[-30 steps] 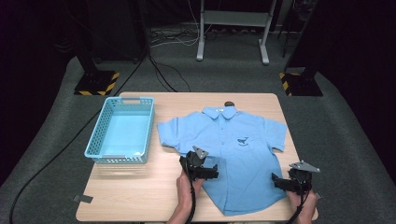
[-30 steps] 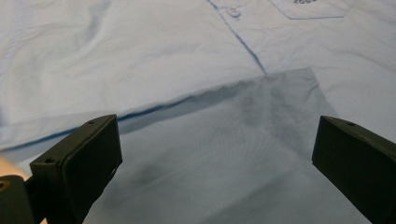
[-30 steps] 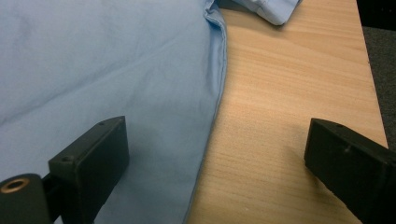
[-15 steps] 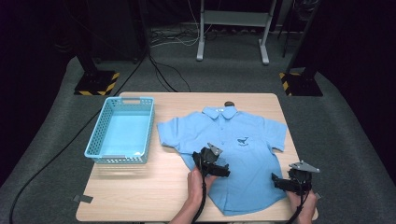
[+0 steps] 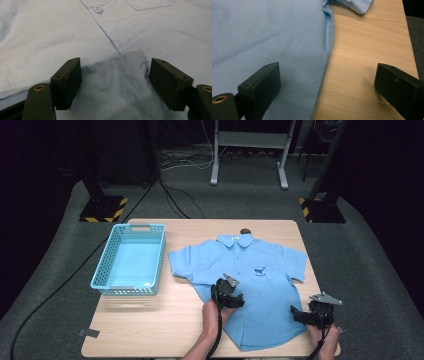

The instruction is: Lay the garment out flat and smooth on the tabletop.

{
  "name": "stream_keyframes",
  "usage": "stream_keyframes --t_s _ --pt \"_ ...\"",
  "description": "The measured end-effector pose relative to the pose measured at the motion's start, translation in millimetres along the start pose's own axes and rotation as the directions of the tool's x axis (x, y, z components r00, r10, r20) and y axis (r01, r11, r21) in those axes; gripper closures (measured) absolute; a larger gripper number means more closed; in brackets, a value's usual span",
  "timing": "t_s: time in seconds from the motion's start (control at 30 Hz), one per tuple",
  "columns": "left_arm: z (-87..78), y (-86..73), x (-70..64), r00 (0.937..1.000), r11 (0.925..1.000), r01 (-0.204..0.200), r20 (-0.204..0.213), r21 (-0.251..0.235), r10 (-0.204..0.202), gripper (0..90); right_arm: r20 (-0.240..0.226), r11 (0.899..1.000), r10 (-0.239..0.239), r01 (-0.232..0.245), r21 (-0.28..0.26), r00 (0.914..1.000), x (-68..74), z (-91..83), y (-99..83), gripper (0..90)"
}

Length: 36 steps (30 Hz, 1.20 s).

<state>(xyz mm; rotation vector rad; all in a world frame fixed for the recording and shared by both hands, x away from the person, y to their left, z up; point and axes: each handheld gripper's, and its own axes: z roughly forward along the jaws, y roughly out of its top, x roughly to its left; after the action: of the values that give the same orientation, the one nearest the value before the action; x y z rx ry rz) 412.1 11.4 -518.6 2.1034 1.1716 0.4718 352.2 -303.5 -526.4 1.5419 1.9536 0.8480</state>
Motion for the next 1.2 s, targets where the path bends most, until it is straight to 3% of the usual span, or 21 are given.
stream_keyframes --t_s 0.17,0.3,0.37,0.4,0.6,0.87,1.2 --pt "-2.5 -1.5 3.5 0.9997 0.9997 0.019 -0.015 -0.016 -0.02 41.6 -0.002 1.0 0.001 -0.001 0.001 1.0 -0.3 0.1 0.1 6.1" --pt "-4.3 -3.8 6.0 0.9992 0.9993 0.022 -0.032 -0.031 -0.023 48.3 -0.002 1.0 0.002 -0.002 0.002 1.0 -0.4 0.2 0.1 6.1" --pt "-5.5 -5.2 7.3 0.9991 0.999 0.025 -0.034 -0.037 -0.026 58.0 -0.002 1.0 0.004 -0.004 0.002 1.0 -0.6 0.3 0.1 6.1" --pt "-6.2 -5.8 8.2 0.9992 0.999 0.02 -0.035 -0.04 -0.021 58.0 -0.002 1.0 0.004 -0.004 0.002 1.0 -0.6 0.3 0.1 6.1" --pt "-8.7 -9.2 6.8 0.9998 0.9986 -0.006 -0.019 -0.053 0.005 78.3 -0.003 1.0 0.007 -0.007 0.003 1.0 -0.8 0.4 0.2 6.2" --pt "-17.6 -16.2 7.8 0.9999 0.9967 -0.016 -0.004 -0.08 0.016 85.9 -0.001 1.0 0.006 -0.006 0.003 1.0 -0.7 0.4 0.2 6.2" --pt "-31.1 -25.3 13.6 0.9999 0.9941 -0.016 -0.006 -0.108 0.015 87.2 0.0 1.0 0.006 -0.006 0.002 1.0 -0.6 0.3 0.2 6.2"
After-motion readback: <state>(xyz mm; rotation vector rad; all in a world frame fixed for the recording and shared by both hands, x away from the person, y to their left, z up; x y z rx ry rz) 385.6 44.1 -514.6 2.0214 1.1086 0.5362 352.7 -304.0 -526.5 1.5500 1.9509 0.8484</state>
